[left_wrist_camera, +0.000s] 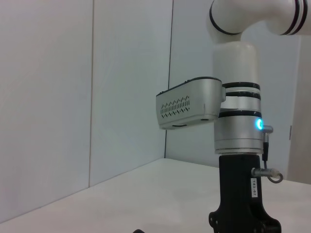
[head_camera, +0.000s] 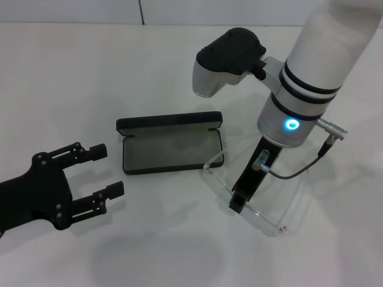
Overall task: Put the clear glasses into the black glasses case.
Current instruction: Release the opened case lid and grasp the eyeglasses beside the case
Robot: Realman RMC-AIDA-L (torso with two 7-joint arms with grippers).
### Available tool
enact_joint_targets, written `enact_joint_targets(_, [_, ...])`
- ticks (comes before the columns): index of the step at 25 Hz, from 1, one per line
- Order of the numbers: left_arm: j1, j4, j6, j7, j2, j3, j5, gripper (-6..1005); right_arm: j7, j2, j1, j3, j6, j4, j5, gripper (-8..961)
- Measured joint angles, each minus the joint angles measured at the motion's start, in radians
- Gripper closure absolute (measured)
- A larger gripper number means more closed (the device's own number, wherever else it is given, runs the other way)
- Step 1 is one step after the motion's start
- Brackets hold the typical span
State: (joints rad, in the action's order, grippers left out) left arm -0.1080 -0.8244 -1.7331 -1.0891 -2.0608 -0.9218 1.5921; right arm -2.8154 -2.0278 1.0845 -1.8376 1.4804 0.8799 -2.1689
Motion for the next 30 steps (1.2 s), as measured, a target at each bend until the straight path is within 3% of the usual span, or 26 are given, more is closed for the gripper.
enact_joint_targets(6, [-0.002, 0.001, 0.002, 0.000, -0.002, 0.000, 0.009, 291, 0.001, 0.000, -0.002, 0.000, -0.002, 0.000, 0.000, 608])
enact_joint_targets(21, [-0.003, 0.001, 0.004, 0.000, -0.005, 0.000, 0.017, 291, 0.024, 0.000, -0.014, 0.003, 0.001, 0.004, 0.000, 671])
enact_joint_targets(30, [-0.004, 0.001, 0.004, 0.000, -0.006, 0.000, 0.017, 291, 0.026, 0.000, -0.014, 0.001, 0.003, 0.001, -0.001, 772])
